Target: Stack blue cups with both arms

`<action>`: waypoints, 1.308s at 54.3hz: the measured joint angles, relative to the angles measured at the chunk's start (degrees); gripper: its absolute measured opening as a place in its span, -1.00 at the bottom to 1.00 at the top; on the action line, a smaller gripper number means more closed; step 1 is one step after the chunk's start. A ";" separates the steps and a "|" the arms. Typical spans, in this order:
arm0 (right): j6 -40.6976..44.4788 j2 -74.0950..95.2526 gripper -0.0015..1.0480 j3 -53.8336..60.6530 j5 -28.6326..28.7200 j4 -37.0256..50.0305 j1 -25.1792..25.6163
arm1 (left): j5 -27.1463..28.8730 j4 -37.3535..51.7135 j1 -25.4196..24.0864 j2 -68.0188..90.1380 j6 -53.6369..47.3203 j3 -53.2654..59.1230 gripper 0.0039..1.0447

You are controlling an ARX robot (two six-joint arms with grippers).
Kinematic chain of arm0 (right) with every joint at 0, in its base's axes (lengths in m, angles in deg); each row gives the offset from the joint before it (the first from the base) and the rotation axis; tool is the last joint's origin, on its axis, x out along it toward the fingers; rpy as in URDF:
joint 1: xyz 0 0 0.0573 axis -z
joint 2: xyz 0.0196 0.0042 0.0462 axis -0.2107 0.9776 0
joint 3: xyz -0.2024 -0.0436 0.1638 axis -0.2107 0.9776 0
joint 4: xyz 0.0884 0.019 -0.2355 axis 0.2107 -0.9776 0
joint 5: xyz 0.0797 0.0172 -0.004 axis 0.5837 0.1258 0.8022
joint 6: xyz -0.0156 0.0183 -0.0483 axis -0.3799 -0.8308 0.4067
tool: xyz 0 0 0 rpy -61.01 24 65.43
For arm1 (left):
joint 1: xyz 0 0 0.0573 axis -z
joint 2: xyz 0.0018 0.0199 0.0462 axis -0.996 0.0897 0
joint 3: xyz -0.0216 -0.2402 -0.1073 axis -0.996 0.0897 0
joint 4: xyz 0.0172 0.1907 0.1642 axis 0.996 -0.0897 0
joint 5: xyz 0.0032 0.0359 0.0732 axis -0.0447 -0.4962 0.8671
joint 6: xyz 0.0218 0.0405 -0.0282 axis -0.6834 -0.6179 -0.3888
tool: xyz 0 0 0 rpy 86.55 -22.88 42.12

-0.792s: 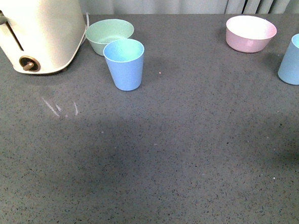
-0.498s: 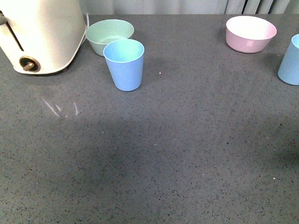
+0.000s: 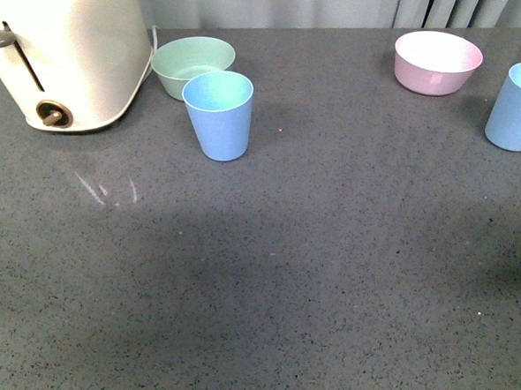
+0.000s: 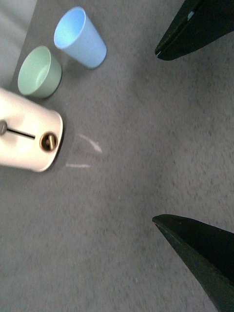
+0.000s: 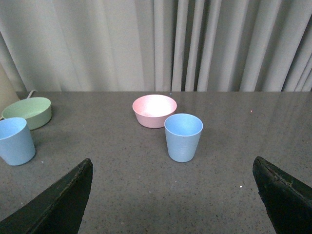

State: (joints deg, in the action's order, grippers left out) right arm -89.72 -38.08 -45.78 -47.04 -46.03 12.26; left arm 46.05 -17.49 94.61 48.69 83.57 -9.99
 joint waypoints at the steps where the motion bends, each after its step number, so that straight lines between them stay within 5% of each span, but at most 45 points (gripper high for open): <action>1: 0.00 0.00 0.83 0.00 0.00 0.00 0.00 | -0.02 1.49 1.11 2.64 0.83 -0.96 0.84; 11: -0.02 0.00 0.83 0.00 -0.02 0.00 0.00 | -1.75 16.44 8.90 30.71 4.11 -12.96 0.84; 28: 0.00 0.00 0.83 0.00 -0.02 0.00 0.00 | -3.06 15.17 15.78 67.60 8.76 -34.60 0.84; 71: 0.00 0.00 0.83 0.00 -0.02 0.00 0.00 | -1.16 2.67 13.38 91.78 16.17 -64.54 0.84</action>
State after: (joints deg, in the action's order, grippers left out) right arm -89.72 -38.08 -45.78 -47.06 -46.03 12.26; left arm 44.89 -14.82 107.99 140.46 99.74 -74.54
